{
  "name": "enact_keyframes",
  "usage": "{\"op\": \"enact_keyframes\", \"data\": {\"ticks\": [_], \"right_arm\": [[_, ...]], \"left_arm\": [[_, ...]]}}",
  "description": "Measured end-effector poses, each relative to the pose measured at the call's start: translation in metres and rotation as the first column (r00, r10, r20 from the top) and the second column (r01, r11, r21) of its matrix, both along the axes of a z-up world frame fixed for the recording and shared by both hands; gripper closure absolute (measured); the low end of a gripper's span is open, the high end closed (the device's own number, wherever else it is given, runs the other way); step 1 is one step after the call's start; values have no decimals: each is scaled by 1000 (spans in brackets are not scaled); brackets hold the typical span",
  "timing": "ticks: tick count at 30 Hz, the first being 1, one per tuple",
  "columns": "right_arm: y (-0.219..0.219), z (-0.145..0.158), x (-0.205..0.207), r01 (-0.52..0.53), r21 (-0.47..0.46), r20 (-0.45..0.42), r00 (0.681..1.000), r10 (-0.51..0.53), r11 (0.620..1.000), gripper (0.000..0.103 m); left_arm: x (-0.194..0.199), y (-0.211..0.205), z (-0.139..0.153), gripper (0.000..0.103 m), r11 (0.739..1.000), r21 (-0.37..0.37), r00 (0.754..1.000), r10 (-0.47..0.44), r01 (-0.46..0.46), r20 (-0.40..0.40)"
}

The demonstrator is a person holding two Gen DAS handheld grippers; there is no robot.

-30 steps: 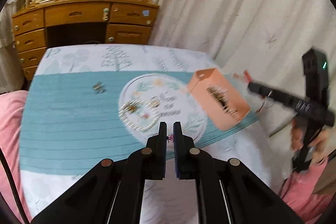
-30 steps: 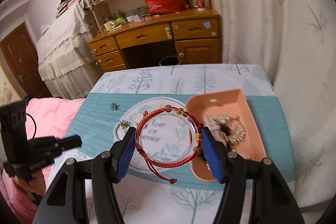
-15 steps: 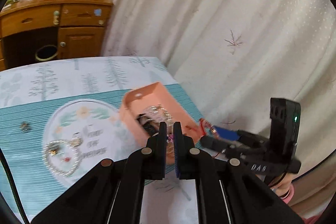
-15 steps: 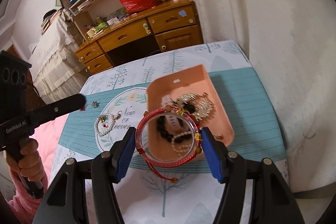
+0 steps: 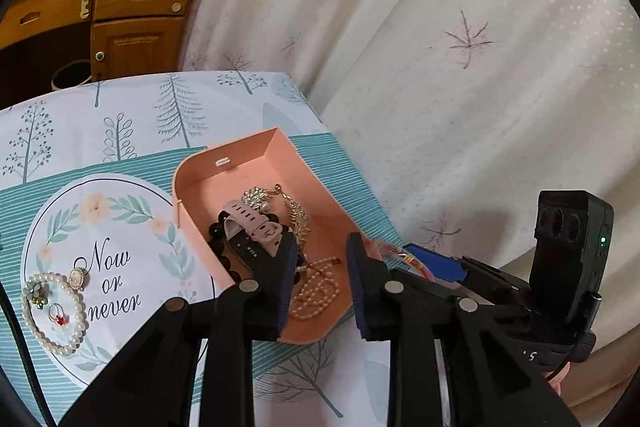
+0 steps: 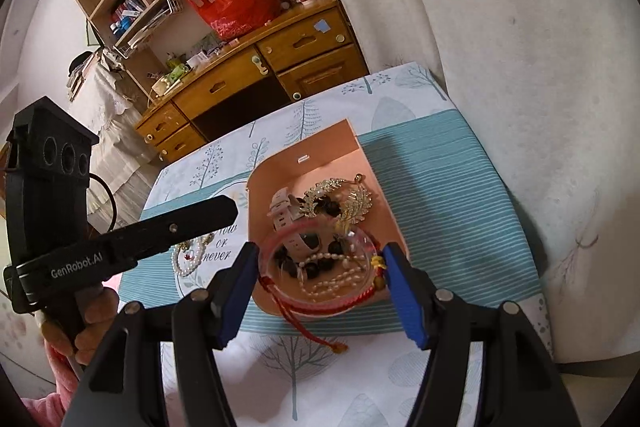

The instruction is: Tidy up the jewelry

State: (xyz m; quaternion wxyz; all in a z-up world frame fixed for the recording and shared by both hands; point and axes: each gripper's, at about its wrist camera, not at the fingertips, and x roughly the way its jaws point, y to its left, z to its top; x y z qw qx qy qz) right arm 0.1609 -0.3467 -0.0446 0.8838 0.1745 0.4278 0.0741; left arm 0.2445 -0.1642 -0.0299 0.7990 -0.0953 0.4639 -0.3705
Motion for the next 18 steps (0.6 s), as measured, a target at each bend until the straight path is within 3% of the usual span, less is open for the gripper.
{"op": "enact_keyframes", "data": {"ticks": [4, 6, 7, 11, 14, 18], "right_arm": [[4, 1, 0, -4, -14, 15, 1000, 5, 1000, 35], [7, 2, -1, -6, -19, 18, 1000, 6, 1000, 32], [9, 3, -1, -6, -24, 18, 1000, 7, 1000, 32], [18, 6, -1, -11, -34, 17, 1000, 12, 999, 32], [27, 9, -3, -19, -30, 26, 999, 19, 999, 32], [44, 13, -5, -42, -4, 50, 998, 42, 999, 32]], "left_arm": [[0, 8, 4, 73, 999, 41, 999, 28, -29, 28], [0, 14, 8, 45, 997, 61, 998, 45, -48, 42], [0, 17, 9, 41, 995, 76, 997, 54, -57, 50], [-8, 37, 19, 38, 980, 160, 989, 97, -115, 115], [-11, 55, 24, 29, 967, 208, 983, 122, -149, 133], [-17, 78, 30, 27, 942, 269, 972, 156, -200, 173]]}}
